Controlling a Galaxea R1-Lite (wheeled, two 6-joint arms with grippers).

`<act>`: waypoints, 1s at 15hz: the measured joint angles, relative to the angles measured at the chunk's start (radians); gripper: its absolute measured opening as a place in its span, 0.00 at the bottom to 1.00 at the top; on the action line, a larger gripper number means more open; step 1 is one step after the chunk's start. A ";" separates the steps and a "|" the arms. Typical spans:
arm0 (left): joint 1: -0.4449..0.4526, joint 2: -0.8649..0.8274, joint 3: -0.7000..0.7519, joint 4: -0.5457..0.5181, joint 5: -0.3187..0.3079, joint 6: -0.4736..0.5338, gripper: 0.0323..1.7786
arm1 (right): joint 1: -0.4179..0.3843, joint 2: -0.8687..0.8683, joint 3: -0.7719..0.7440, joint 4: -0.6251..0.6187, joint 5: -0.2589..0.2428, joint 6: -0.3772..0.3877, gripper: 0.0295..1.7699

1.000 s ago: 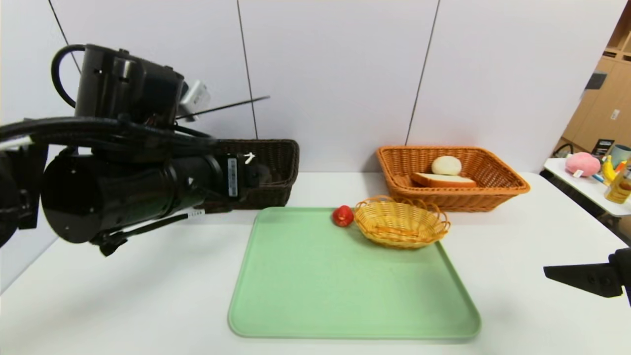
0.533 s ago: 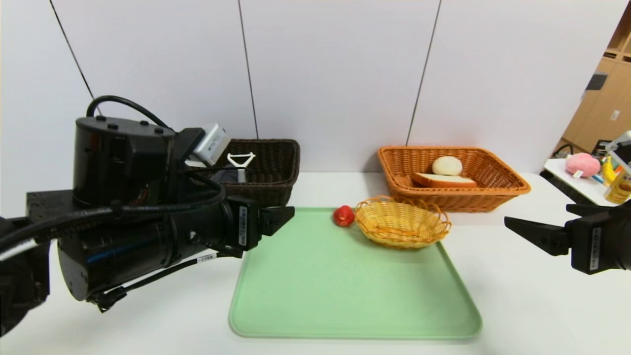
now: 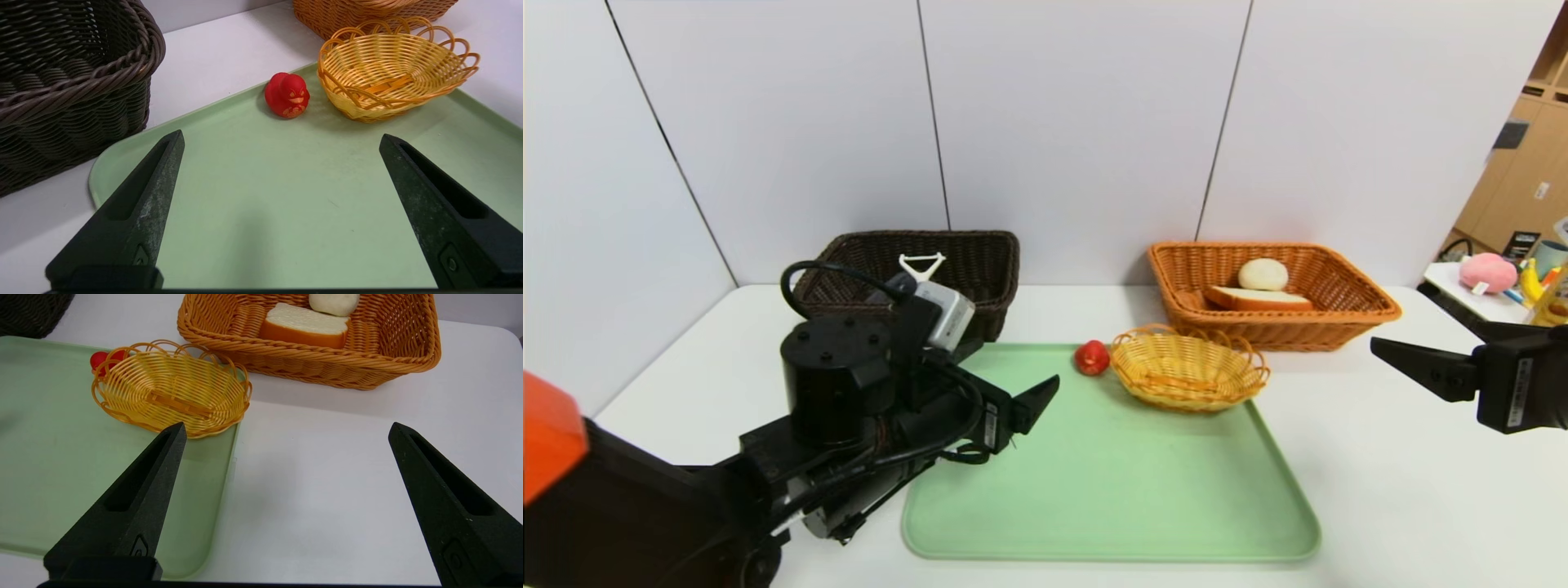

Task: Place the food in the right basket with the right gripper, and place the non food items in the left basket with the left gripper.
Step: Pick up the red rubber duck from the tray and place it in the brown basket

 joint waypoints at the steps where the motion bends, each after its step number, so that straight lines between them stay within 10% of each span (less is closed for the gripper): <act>1: 0.000 0.050 0.011 -0.085 0.000 0.024 0.95 | -0.003 -0.002 -0.003 0.000 0.001 0.006 0.97; 5: -0.010 0.195 -0.001 -0.265 0.002 0.115 0.95 | -0.006 -0.010 -0.004 0.000 0.006 0.061 0.97; 15: -0.060 0.338 -0.120 -0.248 0.024 0.127 0.95 | -0.004 -0.052 0.003 0.000 0.016 0.067 0.97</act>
